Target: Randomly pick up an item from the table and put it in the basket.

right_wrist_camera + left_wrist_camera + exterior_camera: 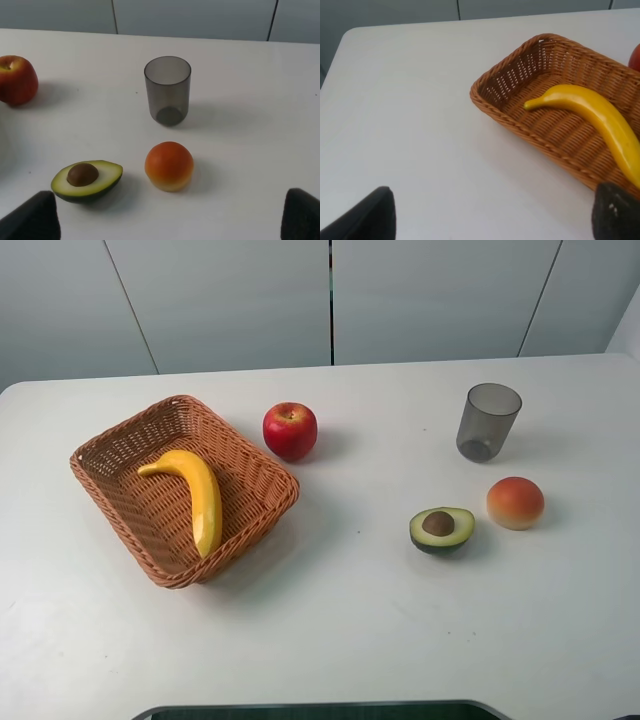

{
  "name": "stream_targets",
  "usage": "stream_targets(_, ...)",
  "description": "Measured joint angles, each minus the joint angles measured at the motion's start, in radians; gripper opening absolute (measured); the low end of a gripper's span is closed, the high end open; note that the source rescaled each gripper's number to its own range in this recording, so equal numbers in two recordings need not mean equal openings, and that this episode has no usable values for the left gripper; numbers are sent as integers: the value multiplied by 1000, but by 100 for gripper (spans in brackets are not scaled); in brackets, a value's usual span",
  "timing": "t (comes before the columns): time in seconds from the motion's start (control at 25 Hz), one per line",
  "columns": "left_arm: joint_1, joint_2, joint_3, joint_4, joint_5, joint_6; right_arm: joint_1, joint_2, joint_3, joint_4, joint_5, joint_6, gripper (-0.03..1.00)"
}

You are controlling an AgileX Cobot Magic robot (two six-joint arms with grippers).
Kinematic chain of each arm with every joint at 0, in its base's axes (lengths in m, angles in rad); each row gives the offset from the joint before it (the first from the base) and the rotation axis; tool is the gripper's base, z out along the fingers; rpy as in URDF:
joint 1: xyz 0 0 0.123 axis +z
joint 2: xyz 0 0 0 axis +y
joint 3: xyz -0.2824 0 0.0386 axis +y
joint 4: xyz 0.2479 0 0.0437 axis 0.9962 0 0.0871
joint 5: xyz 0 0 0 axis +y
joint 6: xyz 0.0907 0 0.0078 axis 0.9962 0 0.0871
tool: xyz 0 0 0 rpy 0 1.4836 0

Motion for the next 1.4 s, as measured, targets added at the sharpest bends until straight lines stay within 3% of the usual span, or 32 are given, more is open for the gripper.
stream_targets(0.28,0,0,0,1,0,0,-14,0,0,0,2,0,92)
stream_targets(0.64,0,0,0,1,0,0,-199,0,0,0,2,-2,92)
stream_targets(1.4,0,0,0,1,0,0,-203,0,0,0,2,-2,92)
